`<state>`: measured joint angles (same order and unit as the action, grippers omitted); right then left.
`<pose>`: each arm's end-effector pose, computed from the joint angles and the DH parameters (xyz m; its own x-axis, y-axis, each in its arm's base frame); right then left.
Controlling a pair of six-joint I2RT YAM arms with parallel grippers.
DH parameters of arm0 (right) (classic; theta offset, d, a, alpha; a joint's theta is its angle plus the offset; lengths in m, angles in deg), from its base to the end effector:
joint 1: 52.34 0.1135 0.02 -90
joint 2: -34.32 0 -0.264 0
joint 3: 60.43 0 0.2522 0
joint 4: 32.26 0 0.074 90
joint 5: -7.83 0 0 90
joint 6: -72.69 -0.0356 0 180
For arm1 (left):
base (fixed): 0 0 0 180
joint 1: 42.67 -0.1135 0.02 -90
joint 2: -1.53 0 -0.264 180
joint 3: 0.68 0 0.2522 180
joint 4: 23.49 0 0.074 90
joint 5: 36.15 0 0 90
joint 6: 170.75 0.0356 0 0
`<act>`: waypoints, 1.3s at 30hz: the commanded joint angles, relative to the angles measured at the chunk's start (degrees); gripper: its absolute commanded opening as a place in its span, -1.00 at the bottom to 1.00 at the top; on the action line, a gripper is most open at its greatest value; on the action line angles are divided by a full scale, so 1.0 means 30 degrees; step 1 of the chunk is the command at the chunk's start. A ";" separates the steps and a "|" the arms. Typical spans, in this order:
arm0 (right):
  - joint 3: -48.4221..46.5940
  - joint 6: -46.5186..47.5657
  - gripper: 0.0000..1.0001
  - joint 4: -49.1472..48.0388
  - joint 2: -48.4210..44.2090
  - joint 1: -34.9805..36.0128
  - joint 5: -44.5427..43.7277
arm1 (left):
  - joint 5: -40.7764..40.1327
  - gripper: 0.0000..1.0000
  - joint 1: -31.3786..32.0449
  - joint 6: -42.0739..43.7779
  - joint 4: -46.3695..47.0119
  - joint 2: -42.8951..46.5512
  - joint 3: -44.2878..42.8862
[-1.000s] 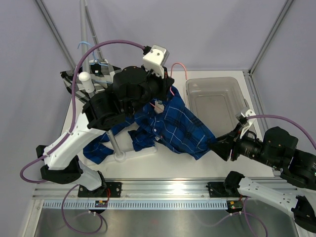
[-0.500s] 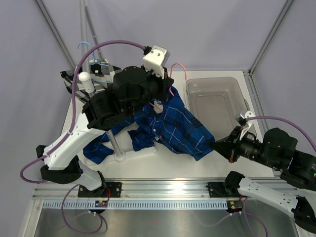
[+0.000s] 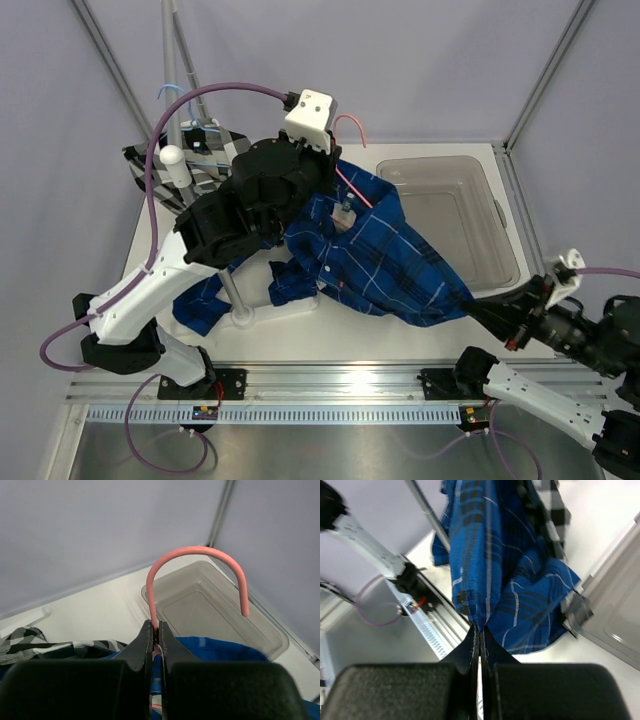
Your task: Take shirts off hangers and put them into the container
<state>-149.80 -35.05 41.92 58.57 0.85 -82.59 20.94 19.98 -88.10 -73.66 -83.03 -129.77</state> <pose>-0.0036 -0.0053 0.4335 -0.3325 0.0642 -0.9409 -0.7297 0.6146 0.2998 0.1450 -0.2382 0.5430 -0.1084 -0.0242 -0.9938 0.4874 0.8700 -0.0744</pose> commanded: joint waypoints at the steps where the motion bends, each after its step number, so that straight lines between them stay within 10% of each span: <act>1: -0.1045 -0.0006 -1.00 -0.0189 -0.1633 0.0024 0.2128 | -0.3703 -1.00 -0.0084 0.2418 0.4159 0.0791 0.0384; 8: -0.1310 -0.0649 -1.00 0.1212 -0.3072 0.0024 0.4009 | -0.4384 -1.00 -0.0084 0.4297 0.9055 0.1173 0.0829; 16: -0.0605 -0.1529 -1.00 0.2534 -0.6318 -0.0063 0.2898 | -0.2979 -1.00 -0.0084 0.4649 0.7128 -0.0526 -0.4269; 23: -0.1631 -0.3108 -1.00 0.2798 -0.9811 -0.0152 -0.3251 | -0.0607 -1.00 -0.0084 0.2512 0.5368 0.0934 -0.3718; 34: 0.0122 -0.8317 -1.00 0.7303 -0.6065 -0.0181 -1.2714 | 0.1914 -1.00 -0.0054 -0.0126 0.5834 0.3368 -0.0815; 39: 0.2408 -0.8121 -1.00 0.4619 -0.4103 -0.0151 -0.9450 | 0.2938 -1.00 -0.0054 -0.1236 0.5514 0.3488 -0.1458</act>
<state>-145.32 -57.04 52.68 41.81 0.54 -109.59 31.19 21.51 -90.44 -64.72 -76.58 -130.71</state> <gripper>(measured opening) 0.010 0.031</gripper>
